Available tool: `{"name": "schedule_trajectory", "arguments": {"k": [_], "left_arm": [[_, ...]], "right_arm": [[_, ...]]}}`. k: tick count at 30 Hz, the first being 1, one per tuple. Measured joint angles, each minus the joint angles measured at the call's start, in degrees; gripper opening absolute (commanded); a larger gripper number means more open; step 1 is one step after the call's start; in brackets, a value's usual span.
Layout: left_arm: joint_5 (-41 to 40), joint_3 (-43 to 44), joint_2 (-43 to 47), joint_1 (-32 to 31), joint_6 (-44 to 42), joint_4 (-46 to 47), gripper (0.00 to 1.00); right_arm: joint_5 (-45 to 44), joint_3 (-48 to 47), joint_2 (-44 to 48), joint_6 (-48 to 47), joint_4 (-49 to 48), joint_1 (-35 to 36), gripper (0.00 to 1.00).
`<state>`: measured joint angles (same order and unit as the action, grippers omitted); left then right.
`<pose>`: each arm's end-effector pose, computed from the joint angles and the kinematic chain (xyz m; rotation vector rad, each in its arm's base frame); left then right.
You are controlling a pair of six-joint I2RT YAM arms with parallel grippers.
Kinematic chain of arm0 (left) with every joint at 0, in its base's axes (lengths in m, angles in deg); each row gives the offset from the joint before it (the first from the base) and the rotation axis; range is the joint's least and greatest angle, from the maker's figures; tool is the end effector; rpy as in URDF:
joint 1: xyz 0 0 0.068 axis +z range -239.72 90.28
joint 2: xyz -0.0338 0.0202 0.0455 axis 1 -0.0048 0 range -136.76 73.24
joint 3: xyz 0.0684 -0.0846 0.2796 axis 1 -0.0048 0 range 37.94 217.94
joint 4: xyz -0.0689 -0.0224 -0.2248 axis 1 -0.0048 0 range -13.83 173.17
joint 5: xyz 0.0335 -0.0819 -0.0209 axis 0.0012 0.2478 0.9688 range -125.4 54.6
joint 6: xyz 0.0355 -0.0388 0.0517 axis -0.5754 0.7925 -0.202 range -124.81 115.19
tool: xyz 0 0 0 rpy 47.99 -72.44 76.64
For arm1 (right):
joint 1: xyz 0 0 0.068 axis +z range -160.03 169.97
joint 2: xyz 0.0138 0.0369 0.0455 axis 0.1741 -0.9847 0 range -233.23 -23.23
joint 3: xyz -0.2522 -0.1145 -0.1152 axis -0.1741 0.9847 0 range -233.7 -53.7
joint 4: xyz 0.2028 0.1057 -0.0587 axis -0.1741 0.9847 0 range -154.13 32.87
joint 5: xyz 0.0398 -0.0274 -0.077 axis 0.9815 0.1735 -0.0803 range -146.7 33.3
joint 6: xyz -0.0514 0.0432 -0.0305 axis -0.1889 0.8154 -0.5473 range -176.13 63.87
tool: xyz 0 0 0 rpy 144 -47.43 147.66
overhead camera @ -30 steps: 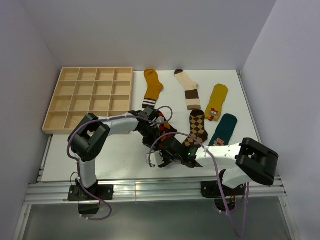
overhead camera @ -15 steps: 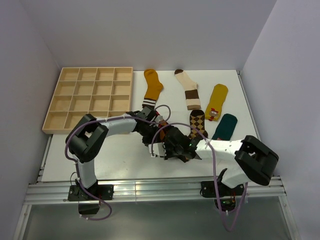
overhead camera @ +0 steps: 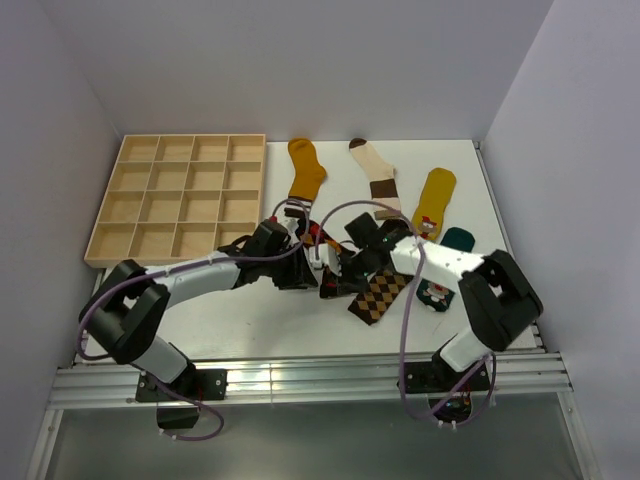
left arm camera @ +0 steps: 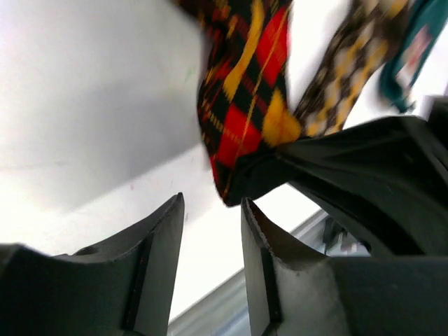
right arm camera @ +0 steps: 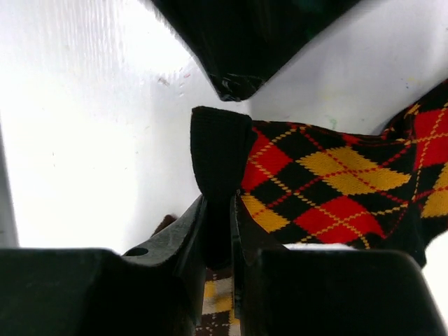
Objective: Roll the socks
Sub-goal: Roll the sock at the center of the board.
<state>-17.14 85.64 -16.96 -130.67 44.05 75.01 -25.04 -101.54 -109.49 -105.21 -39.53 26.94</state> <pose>0.2186 -0.2152 0.2001 -0.0315 2.7055 -0.9892 0.1933 0.1858 0.2038 -1.8635 1.7430 0.6532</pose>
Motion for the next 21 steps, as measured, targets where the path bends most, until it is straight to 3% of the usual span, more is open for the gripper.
{"name": "schedule_trajectory", "arguments": {"k": [6,12,21], "left_arm": [[-9.51,-3.85,4.87,-1.49,-0.46,9.35,0.47],[-14.95,-5.84,5.07,-3.96,-6.27,15.72,0.47],[-18.25,-6.25,2.54,-8.24,-20.37,26.34,0.51]], "right_arm": [[11.19,-15.34,-15.56,-1.81,15.74,-7.82,0.11],[18.47,-32.54,-32.44,-5.31,34.51,-13.00,0.11],[22.32,-37.03,-40.65,-6.91,48.22,-16.20,0.11]]}}
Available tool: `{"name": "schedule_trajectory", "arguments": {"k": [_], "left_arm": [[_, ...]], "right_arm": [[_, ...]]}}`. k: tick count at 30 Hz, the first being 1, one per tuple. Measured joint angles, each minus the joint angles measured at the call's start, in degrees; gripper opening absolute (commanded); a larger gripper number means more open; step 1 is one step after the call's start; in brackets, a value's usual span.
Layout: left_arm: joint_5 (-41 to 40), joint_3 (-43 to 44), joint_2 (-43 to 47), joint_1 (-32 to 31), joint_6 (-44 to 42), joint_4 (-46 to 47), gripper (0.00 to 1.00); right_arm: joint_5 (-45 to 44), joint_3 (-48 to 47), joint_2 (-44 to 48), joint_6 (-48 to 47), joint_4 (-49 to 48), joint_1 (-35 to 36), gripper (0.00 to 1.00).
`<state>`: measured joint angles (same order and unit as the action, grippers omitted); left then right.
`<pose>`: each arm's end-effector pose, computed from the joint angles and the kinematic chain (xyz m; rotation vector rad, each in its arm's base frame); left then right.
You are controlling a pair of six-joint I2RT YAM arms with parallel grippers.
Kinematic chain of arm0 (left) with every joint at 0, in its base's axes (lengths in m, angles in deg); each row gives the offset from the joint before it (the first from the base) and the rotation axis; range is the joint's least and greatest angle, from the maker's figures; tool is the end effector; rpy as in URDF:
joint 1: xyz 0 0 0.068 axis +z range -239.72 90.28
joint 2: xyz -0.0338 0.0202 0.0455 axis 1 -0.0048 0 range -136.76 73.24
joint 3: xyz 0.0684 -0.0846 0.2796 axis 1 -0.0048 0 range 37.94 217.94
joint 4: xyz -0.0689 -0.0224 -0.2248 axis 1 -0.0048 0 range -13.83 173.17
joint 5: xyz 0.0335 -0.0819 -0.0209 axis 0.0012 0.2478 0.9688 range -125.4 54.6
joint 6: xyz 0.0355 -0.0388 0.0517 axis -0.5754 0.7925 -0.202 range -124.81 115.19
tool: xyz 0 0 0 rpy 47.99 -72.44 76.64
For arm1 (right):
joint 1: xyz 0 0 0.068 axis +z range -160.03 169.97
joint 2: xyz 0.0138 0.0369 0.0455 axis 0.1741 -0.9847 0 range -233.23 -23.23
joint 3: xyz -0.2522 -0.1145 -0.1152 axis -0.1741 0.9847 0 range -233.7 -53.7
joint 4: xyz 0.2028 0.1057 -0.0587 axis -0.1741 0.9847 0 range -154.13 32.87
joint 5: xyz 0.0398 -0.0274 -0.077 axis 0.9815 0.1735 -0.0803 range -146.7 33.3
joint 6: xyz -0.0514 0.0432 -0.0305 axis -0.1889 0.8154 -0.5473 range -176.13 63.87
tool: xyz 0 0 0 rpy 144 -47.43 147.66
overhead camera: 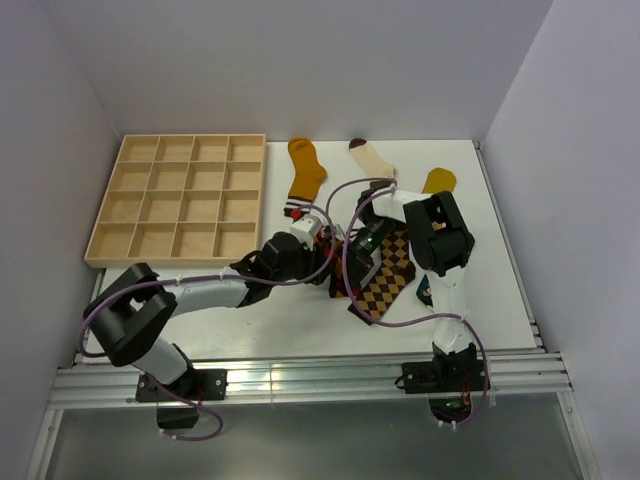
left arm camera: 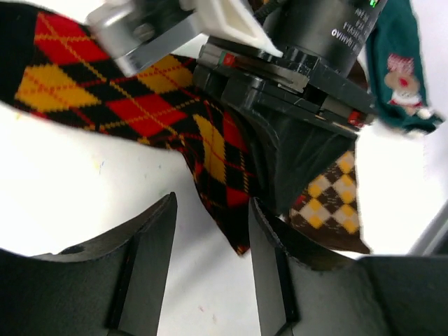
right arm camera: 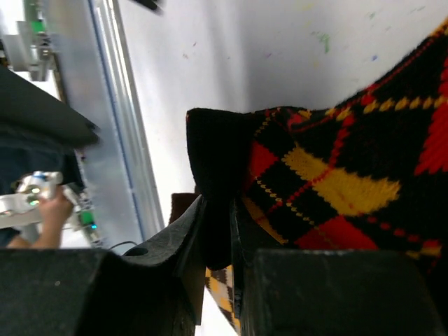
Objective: Roll the socks
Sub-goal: Roll the sock at the center of the board.
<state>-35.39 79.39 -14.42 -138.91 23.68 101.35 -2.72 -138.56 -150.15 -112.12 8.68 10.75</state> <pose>0.2104 -0.2436 0.2258 0.3895 2.1323 -0.8165 0.3104 0.1710 0.1456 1.4131 -2.2637 -1.4641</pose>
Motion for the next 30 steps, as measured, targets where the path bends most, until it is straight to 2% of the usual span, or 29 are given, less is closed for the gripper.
{"name": "schedule_trajectory", "arguments": {"k": [7,14,20,23,26,30], "left_arm": [[6.97,2.08,-9.92,-0.24,-6.62,5.68,0.51],[13.75,3.87,-14.38,-0.22,-7.30,9.14,0.52],[14.86,7.76,-19.23,-0.13,-7.63,9.86,0.47],[13.07,8.50,-20.22,-0.20,-7.48,9.33,0.42],[9.77,9.57,-20.22,-0.48,-6.69,6.86,0.28],[5.16,10.01,-20.17,-0.83,-5.49,4.85,0.21]], "right_arm": [[0.50,0.00,-0.59,0.26,2.19,-0.61,0.11],[0.37,-0.02,-1.16,1.46,2.54,-2.03,0.10],[-0.85,0.00,-1.36,3.98,1.88,-2.84,0.09],[-0.90,0.00,-1.90,5.49,1.62,-3.10,0.09],[-1.03,0.00,-2.16,7.23,1.07,-3.17,0.09],[-1.05,-1.46,-3.34,9.64,0.96,-3.17,0.09]]}}
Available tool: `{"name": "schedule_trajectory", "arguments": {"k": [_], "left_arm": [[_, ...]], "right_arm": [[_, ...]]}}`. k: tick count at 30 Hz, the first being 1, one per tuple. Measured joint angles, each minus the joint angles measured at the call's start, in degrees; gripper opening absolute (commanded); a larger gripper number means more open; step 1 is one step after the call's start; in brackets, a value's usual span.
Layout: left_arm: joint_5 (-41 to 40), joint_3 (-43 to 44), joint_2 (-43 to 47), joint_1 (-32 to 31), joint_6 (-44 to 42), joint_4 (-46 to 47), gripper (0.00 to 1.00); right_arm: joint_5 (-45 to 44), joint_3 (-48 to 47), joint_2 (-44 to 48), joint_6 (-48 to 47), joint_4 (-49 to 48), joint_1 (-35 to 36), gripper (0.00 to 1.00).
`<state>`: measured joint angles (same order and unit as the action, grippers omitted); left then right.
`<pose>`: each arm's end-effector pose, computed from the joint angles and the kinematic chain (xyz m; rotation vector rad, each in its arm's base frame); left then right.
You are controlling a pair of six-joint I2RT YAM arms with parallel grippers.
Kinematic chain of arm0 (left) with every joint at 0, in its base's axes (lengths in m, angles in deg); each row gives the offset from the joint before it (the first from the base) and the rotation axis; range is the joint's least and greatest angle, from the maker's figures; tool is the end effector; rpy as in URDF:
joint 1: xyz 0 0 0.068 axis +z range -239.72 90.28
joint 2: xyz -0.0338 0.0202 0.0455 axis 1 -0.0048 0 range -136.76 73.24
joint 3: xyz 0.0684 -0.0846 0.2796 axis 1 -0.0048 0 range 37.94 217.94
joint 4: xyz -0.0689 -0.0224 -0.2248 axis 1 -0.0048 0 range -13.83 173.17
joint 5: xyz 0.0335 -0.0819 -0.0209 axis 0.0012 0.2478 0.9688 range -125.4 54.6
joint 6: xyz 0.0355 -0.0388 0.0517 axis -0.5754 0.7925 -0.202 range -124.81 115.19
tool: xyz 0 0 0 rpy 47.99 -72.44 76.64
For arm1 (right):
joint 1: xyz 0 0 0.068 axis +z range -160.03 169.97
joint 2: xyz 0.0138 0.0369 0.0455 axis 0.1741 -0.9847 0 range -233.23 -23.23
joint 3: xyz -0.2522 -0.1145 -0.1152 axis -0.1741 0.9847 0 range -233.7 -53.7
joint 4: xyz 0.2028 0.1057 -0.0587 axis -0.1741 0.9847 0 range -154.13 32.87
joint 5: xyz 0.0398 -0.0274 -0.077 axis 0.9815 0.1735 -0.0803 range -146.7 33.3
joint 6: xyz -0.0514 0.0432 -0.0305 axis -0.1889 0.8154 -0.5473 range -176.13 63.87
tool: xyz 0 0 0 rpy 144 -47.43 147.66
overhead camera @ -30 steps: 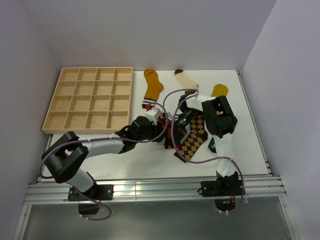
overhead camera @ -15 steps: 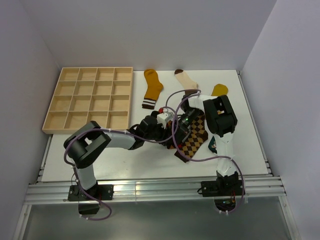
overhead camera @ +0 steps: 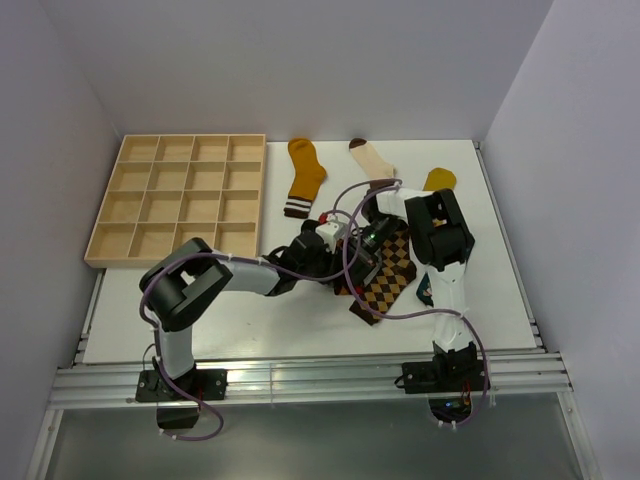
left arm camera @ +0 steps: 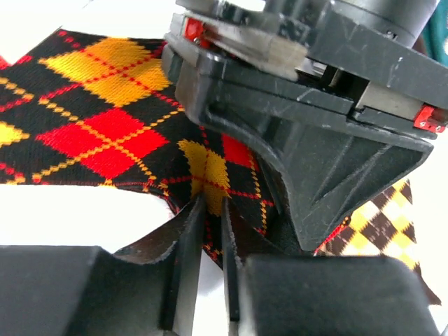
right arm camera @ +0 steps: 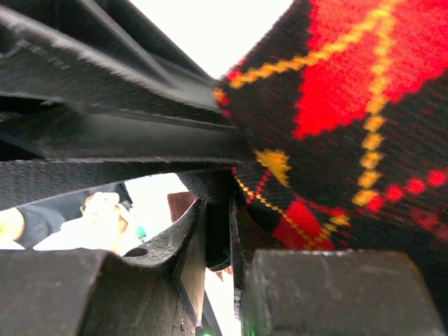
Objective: Roll the socks
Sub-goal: Roll the sock at the center of the board.
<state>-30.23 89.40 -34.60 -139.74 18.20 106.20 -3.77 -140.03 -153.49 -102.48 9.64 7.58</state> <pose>0.2484 -0.3048 0.1689 0.5837 2.1940 -0.8103 0.3239 0.1543 0.1301 1.0931 -2.3463 -1.3960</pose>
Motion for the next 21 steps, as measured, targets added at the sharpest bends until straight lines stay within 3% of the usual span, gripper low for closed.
{"name": "schedule_trajectory", "arguments": {"k": [11,21], "left_arm": [[-9.14,-6.84,6.23,-0.04,4.90,-1.42,0.19],[-9.97,-9.53,8.90,-0.04,6.16,-1.88,0.23]], "right_arm": [[-1.27,-10.16,-3.23,4.87,0.63,1.31,0.09],[-2.82,-7.82,-3.50,5.81,0.39,5.29,0.10]]}}
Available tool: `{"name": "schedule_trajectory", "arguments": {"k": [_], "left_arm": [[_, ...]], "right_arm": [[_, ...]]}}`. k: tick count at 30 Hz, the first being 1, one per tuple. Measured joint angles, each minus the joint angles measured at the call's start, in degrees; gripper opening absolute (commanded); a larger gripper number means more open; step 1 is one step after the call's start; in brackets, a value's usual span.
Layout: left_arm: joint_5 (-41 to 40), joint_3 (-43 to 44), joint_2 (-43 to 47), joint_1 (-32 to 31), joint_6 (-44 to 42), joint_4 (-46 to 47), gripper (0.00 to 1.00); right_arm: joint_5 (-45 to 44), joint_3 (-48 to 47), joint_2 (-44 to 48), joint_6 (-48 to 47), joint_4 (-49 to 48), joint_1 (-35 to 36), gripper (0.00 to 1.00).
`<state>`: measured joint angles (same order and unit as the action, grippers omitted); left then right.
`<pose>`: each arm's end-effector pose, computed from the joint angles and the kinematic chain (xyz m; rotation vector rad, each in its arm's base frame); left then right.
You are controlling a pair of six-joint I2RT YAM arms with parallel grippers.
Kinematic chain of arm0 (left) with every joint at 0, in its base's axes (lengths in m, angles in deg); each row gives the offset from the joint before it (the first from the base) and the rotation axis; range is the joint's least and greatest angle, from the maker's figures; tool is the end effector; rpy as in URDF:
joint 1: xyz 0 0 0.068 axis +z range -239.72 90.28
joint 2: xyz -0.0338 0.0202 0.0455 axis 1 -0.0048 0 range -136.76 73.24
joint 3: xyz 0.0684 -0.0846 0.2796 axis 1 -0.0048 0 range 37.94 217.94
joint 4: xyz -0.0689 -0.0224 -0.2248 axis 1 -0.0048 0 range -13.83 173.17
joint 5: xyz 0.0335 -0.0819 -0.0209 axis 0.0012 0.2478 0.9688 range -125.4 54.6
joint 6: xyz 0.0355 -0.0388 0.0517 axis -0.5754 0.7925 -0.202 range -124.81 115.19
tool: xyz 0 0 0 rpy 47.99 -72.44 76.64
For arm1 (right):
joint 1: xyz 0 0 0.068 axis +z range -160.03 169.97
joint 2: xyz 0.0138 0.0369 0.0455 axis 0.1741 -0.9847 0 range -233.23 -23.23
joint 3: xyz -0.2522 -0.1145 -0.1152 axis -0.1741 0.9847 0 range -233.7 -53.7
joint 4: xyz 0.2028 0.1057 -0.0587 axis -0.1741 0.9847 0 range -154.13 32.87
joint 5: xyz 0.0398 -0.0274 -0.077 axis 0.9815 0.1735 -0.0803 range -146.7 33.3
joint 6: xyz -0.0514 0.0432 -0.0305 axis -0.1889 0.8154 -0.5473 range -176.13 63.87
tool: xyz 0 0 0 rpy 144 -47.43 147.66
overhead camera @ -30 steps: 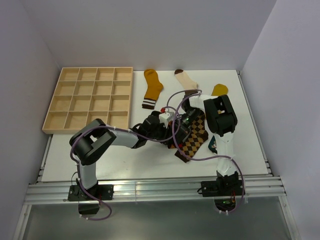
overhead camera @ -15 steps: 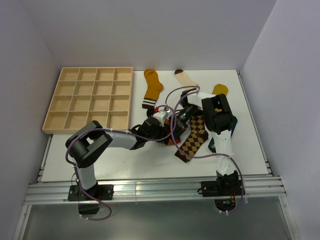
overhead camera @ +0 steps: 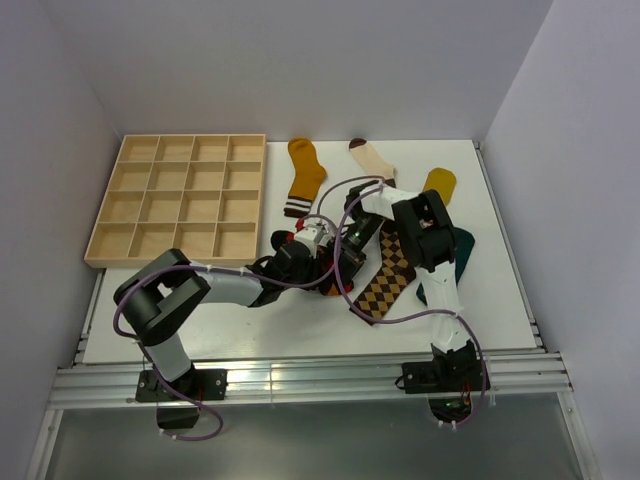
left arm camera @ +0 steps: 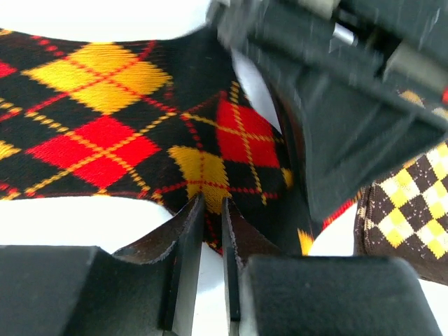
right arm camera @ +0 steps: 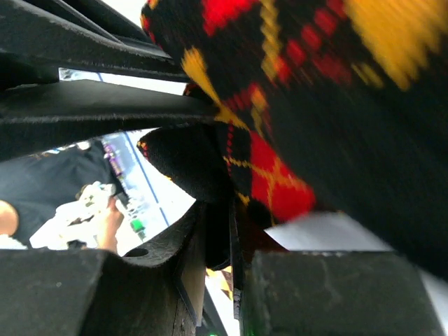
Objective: Roll the socks
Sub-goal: Roll the sock at the center of the board.
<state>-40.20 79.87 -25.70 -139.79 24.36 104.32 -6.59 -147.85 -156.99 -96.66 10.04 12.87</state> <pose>0.2248 -0.2605 0.1726 0.3652 2.2491 -0.6689 0.3337 0.1922 0.1279 1.1442 -2.3364 -1.2794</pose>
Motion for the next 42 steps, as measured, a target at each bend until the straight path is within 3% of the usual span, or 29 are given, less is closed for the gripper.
{"name": "schedule_trajectory", "arguments": {"k": [4,10,21,29,37,40,42], "left_arm": [[0.70,0.46,-0.20,-0.02,-0.46,-0.28,0.24],[1.97,-0.22,0.70,-0.11,-1.33,0.09,0.38],[6.19,-5.77,12.44,-0.02,-5.66,1.33,0.52],[14.08,-4.83,7.52,-0.02,-7.54,4.31,0.56],[16.31,-4.52,2.21,0.00,-7.32,7.06,0.54],[16.79,-4.52,1.40,0.00,-6.80,8.66,0.47],[17.27,-4.68,1.05,0.00,-5.81,9.90,0.36]], "right_arm": [[0.52,1.73,0.02,0.24,0.42,1.31,0.10],[0.35,2.75,0.22,3.69,-0.81,1.62,0.09],[-0.35,3.21,0.33,9.27,-1.90,1.62,0.09],[-0.50,3.21,0.33,9.90,-1.99,1.62,0.09],[-0.52,3.41,0.48,10.21,-2.25,1.62,0.09],[-0.52,3.74,0.70,10.36,-2.62,1.62,0.09],[-0.61,4.17,1.01,10.60,-2.97,1.62,0.12]]}}
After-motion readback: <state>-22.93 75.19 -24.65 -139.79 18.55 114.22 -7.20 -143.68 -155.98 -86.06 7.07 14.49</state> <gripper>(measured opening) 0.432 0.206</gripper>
